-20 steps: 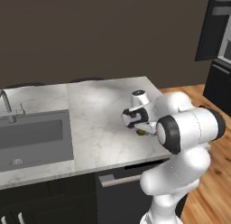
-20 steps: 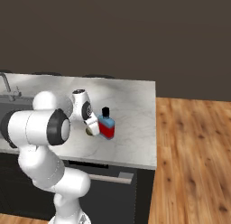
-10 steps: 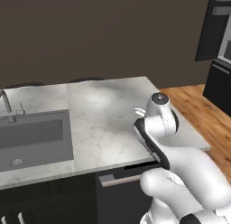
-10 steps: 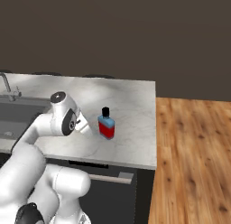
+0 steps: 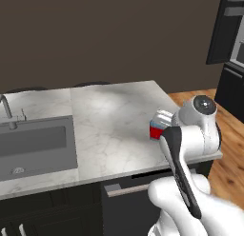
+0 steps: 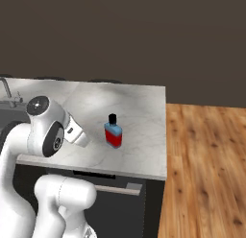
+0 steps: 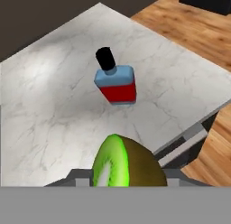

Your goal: Place the liquor on the top shelf of the fridge to keep it out of children's reach, and place the kiwi and avocado on lower shelves for easy access.

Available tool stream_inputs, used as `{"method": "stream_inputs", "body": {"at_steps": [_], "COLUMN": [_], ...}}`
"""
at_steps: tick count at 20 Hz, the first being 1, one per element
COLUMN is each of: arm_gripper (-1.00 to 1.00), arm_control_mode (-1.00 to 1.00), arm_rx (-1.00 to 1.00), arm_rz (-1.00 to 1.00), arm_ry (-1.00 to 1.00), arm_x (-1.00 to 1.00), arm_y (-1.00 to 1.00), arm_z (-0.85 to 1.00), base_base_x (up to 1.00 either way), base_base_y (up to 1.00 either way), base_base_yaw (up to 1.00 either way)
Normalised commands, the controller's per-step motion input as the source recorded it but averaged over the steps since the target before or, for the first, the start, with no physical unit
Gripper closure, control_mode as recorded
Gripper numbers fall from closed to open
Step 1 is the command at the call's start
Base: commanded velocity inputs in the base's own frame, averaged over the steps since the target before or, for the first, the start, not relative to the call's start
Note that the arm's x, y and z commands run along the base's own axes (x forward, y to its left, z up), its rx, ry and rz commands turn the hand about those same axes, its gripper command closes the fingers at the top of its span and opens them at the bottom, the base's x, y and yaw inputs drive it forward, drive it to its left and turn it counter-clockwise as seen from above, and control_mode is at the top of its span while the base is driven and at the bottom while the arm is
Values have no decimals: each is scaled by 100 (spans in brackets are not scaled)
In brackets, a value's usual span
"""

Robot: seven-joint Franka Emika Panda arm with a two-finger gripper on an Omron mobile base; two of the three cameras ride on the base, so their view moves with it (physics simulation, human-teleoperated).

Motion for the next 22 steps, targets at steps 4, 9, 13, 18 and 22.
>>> {"method": "stream_inputs", "body": {"at_steps": [4, 9, 13, 18, 22], "arm_gripper": [100, 100, 100, 100, 100], "arm_control_mode": [-100, -100, -100, -100, 100], "arm_rx": [0, -2, -2, 0, 0], "arm_rz": [12, 6, 0, 0, 0], "arm_ry": [0, 2, 9, 8, 4], "arm_x": [-100, -80, -28, -19, -25], "arm_y": [0, -2, -10, -26, -25], "arm_z": [100, 91, 63, 52, 23], "base_base_x": [0, 0, 0, 0, -14], "base_base_y": [0, 0, 0, 0, -11], "base_base_yaw": [0, 0, 0, 0, 0]}}
